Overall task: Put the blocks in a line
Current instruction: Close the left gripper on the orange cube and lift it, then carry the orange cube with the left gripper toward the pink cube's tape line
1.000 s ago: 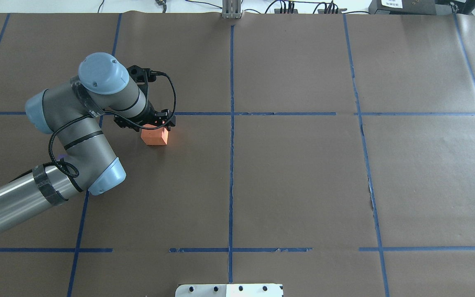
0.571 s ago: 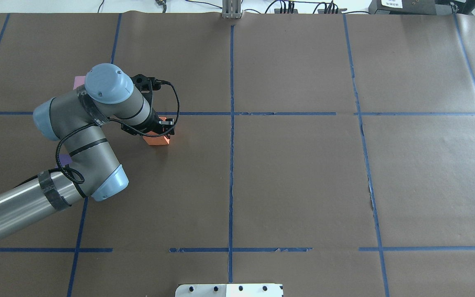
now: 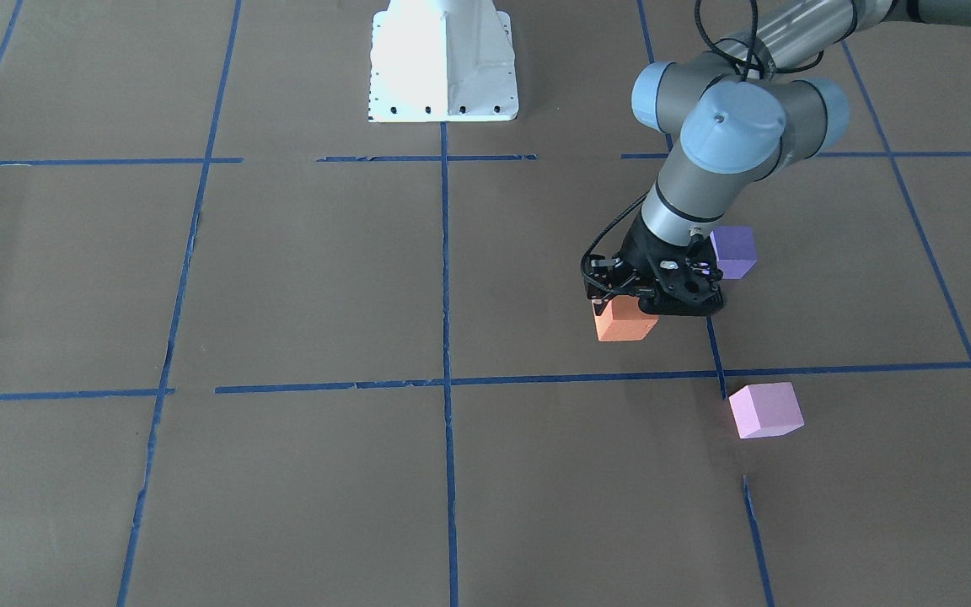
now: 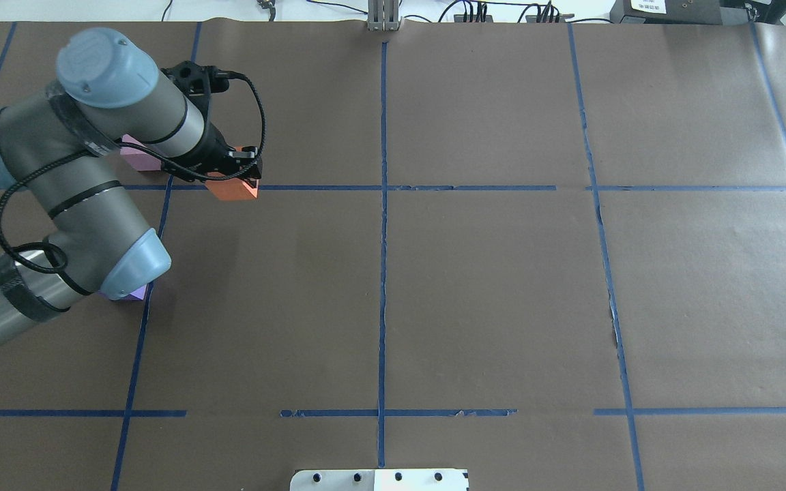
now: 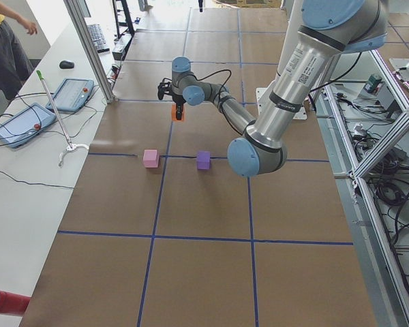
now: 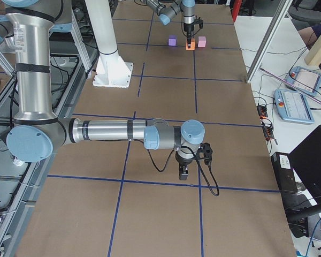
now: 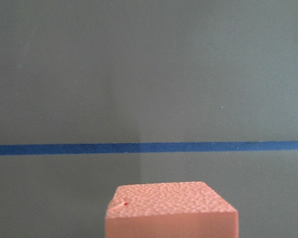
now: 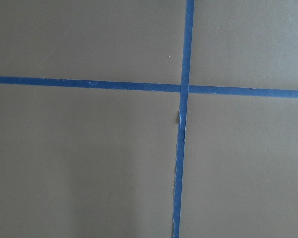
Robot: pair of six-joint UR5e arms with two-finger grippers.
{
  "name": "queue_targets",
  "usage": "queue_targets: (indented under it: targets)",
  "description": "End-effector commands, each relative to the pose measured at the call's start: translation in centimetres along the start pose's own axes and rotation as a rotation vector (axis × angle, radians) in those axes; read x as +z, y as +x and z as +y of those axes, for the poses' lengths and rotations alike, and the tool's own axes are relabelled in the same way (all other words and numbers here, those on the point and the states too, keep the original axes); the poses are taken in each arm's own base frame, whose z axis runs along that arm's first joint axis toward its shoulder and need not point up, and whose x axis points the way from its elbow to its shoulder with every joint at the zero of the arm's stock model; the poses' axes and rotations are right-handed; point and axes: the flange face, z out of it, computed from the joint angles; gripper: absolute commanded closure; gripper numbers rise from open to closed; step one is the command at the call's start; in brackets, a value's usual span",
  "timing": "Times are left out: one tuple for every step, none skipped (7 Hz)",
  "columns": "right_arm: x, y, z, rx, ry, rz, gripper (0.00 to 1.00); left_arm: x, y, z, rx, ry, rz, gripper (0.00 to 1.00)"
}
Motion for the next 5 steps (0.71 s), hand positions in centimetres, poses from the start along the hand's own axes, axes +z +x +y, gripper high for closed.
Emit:
queue_targets:
  targets:
    - [0.0,0.0,0.0,0.0,0.0,0.0,0.0,-1.2,-11.2,-0.4,0.073,-0.002,-0.096,0.9]
    - [0.0,0.0,0.0,0.001,-0.001,-0.002,0.0,-0.8,-15.8,0.2,0.095,-0.038,-0.121,0.9]
    - [0.0,0.0,0.0,0.0,0.0,0.0,0.0,-0.3,-17.2,0.9,0.098,-0.042,-0.122,0.9]
    - [0.0,0.0,0.0,0.0,0.0,0.0,0.0,0.2,-17.7,0.9,0.097,-0.043,-0.126,0.89]
    - [0.0,0.0,0.0,0.0,0.0,0.0,0.0,0.8,-17.7,0.8,0.1,-0.046,-0.123,0.89]
